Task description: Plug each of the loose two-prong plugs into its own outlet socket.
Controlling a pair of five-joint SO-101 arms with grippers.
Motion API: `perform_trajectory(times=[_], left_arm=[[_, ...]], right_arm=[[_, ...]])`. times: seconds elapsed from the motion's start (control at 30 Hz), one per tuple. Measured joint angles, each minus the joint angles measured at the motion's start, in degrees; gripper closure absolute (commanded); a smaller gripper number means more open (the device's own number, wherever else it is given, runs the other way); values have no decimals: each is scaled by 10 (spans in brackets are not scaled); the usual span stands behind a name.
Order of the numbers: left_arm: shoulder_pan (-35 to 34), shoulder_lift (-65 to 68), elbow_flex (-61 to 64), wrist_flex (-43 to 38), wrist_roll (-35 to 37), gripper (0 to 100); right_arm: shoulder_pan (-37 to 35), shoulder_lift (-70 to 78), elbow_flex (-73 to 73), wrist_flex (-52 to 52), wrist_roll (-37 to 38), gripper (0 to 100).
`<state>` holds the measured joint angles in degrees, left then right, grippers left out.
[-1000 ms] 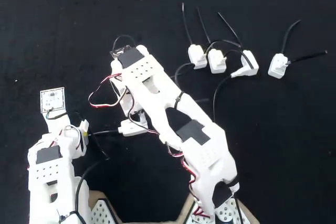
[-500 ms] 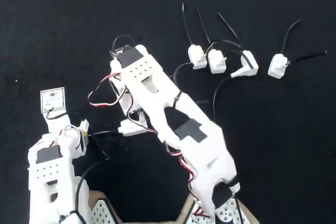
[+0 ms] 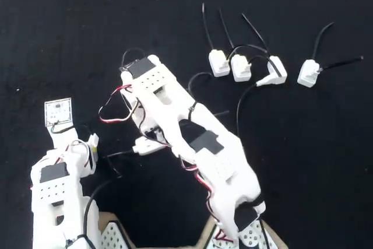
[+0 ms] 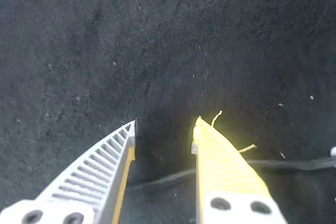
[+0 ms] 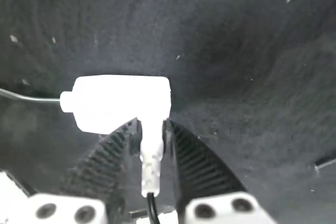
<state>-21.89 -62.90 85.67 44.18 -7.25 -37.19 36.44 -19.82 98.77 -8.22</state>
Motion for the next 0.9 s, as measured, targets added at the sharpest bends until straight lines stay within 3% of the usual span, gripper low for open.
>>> perform_trajectory(times=[0.4, 0.6, 0.77, 0.9], left_arm=[[0, 0, 0, 0, 0, 820], [-8, 0, 0, 0, 0, 820], [-68, 0, -1, 0, 0, 820], [-107, 0, -1, 0, 0, 820]], right_arm=[[0, -273, 389, -273, 36, 977], [-4, -286, 409, -285, 57, 748], [-4, -301, 391, -254, 66, 734], [-18, -347, 345, -208, 126, 734]])
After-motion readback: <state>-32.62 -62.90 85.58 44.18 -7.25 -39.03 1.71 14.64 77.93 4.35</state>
